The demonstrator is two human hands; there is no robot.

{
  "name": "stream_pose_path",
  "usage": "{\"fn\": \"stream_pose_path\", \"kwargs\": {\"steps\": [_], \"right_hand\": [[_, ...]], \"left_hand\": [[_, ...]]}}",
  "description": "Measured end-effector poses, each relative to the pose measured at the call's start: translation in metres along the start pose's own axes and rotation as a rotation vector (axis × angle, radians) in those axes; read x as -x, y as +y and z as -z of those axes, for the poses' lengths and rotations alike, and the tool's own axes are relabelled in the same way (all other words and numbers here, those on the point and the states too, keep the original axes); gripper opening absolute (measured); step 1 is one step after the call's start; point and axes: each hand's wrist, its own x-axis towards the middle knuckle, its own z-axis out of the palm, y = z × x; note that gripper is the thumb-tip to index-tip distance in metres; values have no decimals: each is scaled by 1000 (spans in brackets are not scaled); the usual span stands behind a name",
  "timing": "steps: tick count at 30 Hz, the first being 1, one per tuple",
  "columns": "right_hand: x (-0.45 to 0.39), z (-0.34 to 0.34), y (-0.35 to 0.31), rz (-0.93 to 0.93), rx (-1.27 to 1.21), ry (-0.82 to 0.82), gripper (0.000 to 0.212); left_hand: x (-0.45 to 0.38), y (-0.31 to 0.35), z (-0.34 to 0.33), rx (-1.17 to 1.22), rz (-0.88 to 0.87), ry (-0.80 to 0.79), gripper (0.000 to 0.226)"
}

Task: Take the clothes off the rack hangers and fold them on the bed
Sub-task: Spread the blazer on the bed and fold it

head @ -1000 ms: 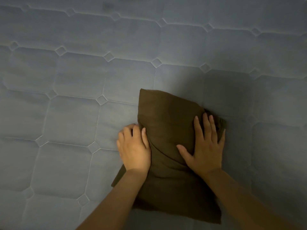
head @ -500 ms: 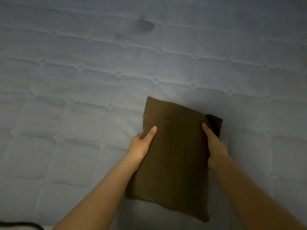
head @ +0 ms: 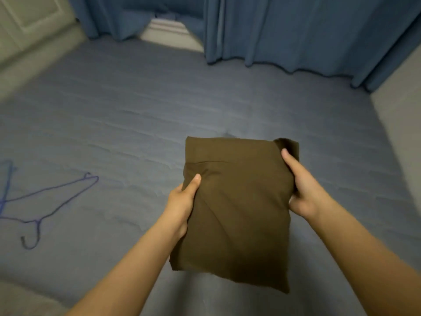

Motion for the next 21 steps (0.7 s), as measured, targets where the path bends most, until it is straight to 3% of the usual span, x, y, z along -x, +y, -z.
{"fn": "stream_pose_path", "kwargs": {"steps": [10,13,15,18,21], "right_hand": [[146,-173,-137,319,250,-191,87],[205,-232,-150,391,260,-326,39],[248,-266,-153,436,279,-411,22],[305,-303,-145,486,350,-538,34],[361,-326,-124,493,446,-708,32]], "left_hand": [[173,199,79,166,-392,129,36],[245,241,124,127,-509,218,39],[297,254,152,95,-582,303,41],[377,250,181,47,-640,454,38],[448,222,211,59,-669,620,56]]}}
